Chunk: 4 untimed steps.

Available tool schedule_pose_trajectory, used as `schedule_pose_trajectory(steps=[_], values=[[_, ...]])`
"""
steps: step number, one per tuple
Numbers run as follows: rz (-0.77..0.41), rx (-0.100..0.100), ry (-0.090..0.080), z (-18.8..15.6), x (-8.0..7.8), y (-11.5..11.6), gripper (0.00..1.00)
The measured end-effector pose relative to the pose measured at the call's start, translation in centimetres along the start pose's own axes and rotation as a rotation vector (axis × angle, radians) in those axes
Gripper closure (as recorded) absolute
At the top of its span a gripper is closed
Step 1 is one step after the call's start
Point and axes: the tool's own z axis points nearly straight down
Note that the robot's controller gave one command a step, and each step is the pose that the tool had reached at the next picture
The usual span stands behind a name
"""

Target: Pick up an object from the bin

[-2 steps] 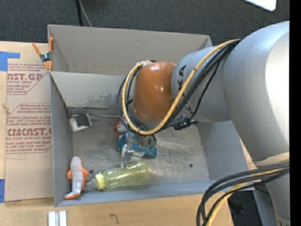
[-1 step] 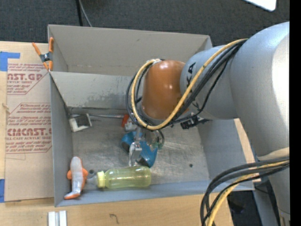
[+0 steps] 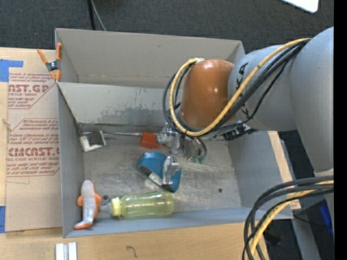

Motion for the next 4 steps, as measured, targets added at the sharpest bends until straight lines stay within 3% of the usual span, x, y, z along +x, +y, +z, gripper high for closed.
schedule_pose_trajectory(steps=[1, 2, 4], values=[[0.14, -0.003, -0.009, 3.75, 0.72, -1.25, 0.0], [0.126, -0.003, 0.012, 3.46, 1.13, -0.98, 1.0], [0.125, -0.002, 0.011, 3.2, 1.23, -0.97, 1.0]])
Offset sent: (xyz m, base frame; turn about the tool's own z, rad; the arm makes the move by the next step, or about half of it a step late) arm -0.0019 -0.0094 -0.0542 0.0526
